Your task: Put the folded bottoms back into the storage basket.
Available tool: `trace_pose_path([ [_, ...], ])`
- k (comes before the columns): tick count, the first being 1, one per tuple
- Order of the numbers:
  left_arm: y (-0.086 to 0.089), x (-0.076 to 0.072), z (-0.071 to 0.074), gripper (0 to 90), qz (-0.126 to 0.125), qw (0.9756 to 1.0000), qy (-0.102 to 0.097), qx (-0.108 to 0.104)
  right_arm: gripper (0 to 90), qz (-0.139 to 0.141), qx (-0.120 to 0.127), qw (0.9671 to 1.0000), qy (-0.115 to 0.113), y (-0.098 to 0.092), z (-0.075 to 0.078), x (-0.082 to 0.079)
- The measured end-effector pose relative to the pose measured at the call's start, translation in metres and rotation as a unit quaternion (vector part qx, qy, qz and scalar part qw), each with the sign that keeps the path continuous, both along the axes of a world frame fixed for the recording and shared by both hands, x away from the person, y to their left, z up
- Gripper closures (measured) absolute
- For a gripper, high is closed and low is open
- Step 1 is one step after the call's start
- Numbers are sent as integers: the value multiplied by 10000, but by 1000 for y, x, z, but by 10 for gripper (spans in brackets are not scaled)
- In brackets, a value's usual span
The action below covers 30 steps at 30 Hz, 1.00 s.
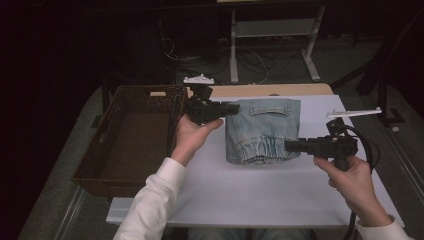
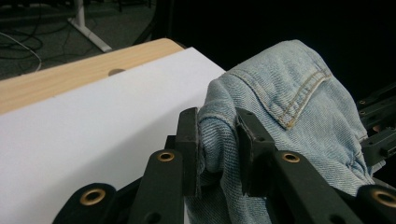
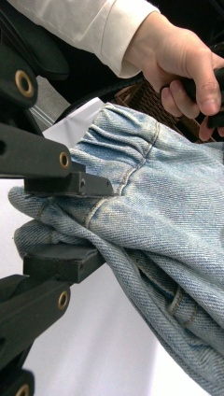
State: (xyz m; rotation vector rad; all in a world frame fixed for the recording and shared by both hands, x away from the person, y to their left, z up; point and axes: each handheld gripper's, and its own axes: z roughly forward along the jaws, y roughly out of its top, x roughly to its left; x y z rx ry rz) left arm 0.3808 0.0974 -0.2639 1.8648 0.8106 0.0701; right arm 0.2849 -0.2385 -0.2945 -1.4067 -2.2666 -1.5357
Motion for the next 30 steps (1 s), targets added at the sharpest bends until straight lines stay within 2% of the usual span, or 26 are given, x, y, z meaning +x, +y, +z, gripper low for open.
trace_pose_path([
  [11,19,2,22,723,152,9997,-148,-82,681,103,-66,9997,-204,17,22,12],
  [30,53,-2,46,722,401,9985,-364,-104,681,308,-48,9985,-443,48,42,23],
])
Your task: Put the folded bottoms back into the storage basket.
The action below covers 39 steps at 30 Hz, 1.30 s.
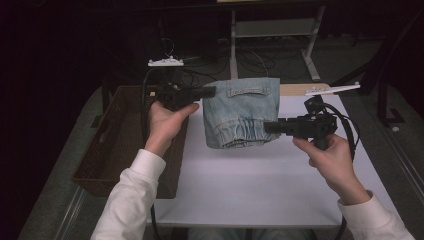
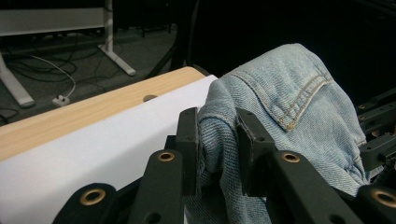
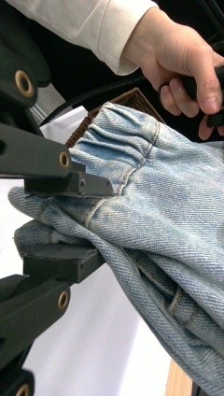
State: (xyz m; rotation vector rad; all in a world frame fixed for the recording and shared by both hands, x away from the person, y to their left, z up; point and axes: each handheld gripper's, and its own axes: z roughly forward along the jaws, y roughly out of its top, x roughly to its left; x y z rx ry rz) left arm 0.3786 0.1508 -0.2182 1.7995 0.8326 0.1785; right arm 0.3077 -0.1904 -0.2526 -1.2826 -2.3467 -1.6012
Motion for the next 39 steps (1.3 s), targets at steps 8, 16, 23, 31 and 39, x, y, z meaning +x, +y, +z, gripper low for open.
trace_pose_path([
  [8,15,-1,7,722,96,9999,-67,24,681,92,-1,9999,-70,15,5,5],
  [16,29,-2,11,722,183,9997,-147,17,681,157,2,9998,-139,28,8,10],
  [23,40,-2,13,722,262,9995,-199,14,681,227,-5,9995,-212,40,7,14],
  [31,57,-4,15,722,425,9988,-224,31,680,343,47,9991,-256,56,5,21],
  [39,76,-3,20,723,570,9979,-303,82,680,475,79,9983,-335,78,4,28],
])
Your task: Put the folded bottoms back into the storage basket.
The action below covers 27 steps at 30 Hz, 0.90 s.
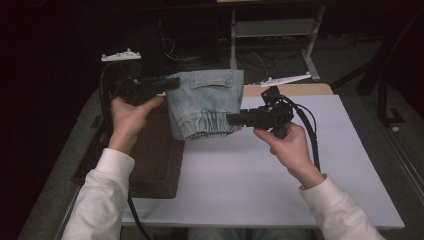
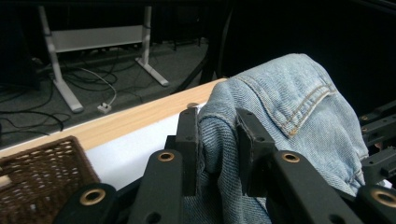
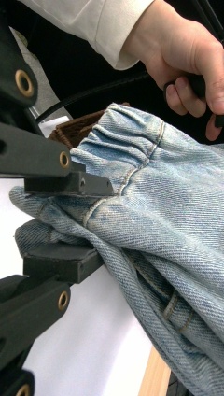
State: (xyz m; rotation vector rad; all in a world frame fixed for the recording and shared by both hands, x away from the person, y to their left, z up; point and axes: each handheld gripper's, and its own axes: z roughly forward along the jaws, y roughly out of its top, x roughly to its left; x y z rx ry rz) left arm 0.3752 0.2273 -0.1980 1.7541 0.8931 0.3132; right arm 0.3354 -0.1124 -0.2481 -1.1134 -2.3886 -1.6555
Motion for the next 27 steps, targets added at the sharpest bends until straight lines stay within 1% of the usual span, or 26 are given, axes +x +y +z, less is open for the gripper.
trace_pose_path([
  [4,10,1,0,723,69,10000,-14,50,679,50,43,10000,-9,11,-2,4],
  [17,48,8,-4,723,356,9993,-64,-35,679,142,137,9998,-3,50,-7,21],
  [21,57,11,-5,723,430,9990,-70,-74,679,165,153,9997,-19,60,-8,25],
  [25,64,12,-6,722,489,9988,-63,-33,679,197,162,9997,9,68,-10,30],
  [27,68,13,-7,722,543,9985,-53,-49,679,205,165,9997,6,72,-12,32],
])
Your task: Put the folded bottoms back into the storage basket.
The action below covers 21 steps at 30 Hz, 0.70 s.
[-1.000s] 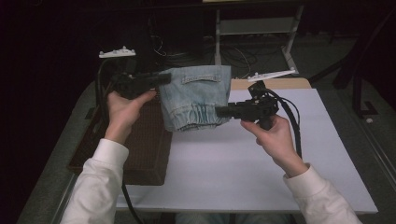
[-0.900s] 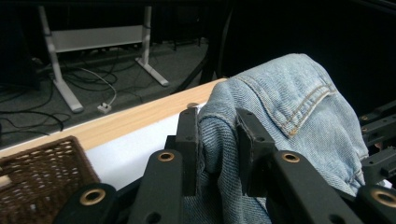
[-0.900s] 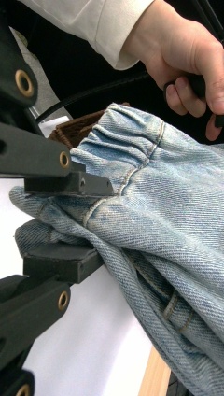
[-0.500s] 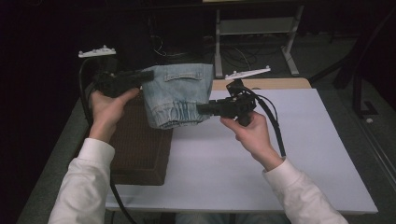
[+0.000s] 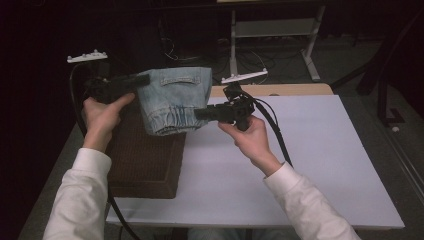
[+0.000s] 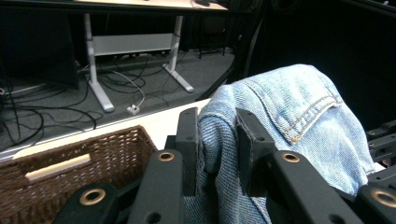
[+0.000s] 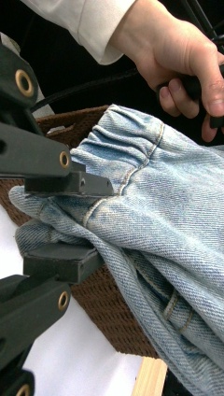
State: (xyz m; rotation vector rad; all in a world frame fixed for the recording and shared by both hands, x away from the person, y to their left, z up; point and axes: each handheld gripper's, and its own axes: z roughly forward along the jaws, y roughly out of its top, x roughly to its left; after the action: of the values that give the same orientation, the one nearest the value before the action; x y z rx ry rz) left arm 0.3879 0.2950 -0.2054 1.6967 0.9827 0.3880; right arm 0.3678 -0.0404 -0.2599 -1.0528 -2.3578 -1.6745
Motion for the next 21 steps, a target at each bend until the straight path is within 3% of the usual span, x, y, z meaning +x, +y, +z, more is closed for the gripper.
trace_pose_path([
  [21,43,5,-19,722,408,9990,195,-40,677,90,-145,9999,-13,49,-13,15],
])
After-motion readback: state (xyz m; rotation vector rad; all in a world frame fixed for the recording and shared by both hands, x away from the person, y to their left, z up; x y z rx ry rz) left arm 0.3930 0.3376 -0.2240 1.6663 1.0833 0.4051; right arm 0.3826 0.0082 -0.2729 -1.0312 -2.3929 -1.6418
